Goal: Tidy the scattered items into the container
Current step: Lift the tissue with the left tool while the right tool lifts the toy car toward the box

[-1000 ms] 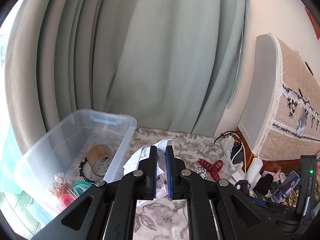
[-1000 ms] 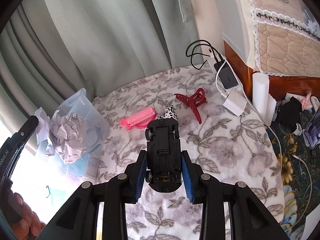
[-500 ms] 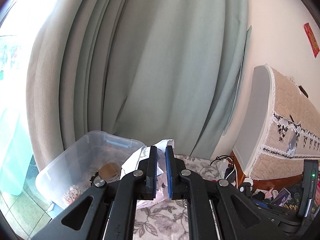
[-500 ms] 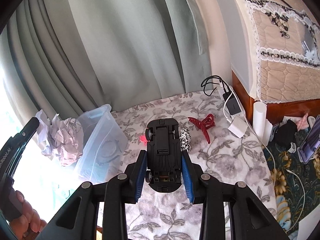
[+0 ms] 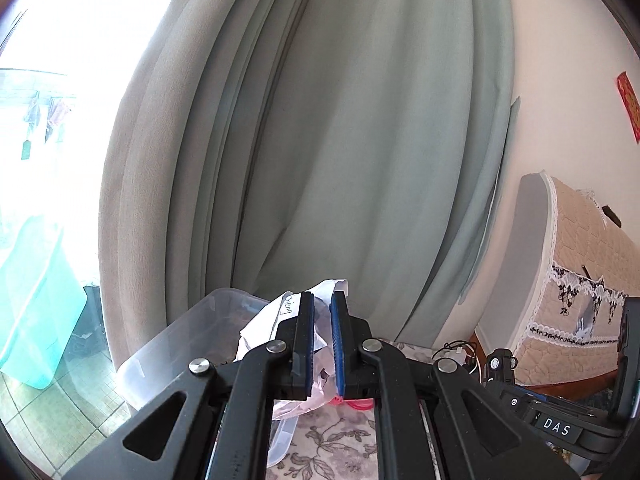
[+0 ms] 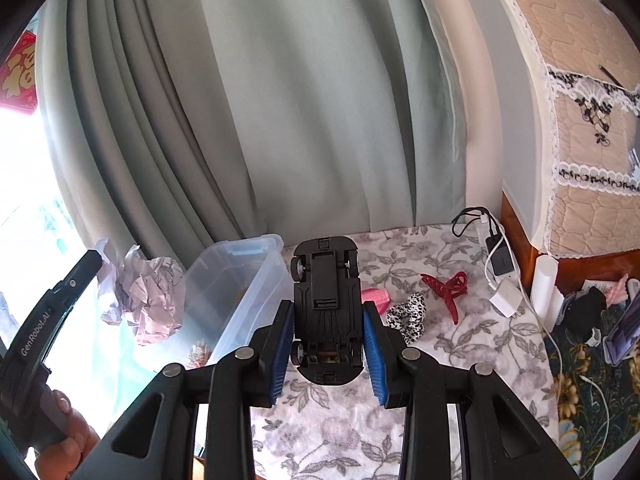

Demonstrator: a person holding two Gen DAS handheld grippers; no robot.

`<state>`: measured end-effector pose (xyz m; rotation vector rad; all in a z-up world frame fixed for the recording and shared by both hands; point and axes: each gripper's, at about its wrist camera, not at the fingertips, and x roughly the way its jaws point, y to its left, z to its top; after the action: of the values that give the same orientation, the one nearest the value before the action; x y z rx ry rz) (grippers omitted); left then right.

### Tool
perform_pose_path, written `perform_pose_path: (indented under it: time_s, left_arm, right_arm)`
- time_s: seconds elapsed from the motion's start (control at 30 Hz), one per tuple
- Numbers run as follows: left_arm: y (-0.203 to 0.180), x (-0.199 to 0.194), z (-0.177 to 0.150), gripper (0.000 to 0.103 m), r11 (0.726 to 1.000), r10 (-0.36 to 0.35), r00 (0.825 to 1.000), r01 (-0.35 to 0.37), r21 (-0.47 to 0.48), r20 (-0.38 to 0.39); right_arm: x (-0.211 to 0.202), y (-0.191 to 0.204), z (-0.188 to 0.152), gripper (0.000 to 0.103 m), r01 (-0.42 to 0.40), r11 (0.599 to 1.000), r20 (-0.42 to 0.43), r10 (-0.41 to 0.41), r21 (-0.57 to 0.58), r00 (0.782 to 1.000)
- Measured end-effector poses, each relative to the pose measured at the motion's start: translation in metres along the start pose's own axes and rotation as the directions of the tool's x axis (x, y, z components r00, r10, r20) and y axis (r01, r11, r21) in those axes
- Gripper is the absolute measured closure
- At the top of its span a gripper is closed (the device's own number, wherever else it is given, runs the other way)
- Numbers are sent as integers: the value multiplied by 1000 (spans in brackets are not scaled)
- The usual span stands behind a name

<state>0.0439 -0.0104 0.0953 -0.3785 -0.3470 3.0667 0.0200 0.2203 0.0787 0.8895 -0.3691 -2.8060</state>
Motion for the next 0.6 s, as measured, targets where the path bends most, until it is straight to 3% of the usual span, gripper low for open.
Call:
perform_pose_path:
  time_s: [0.6]
  left_arm:
    - [53,-3,3,95,990,111,994,-110,-90,13]
  right_arm:
    - [18,93,16,67,-140,974,-9,141,-179,990]
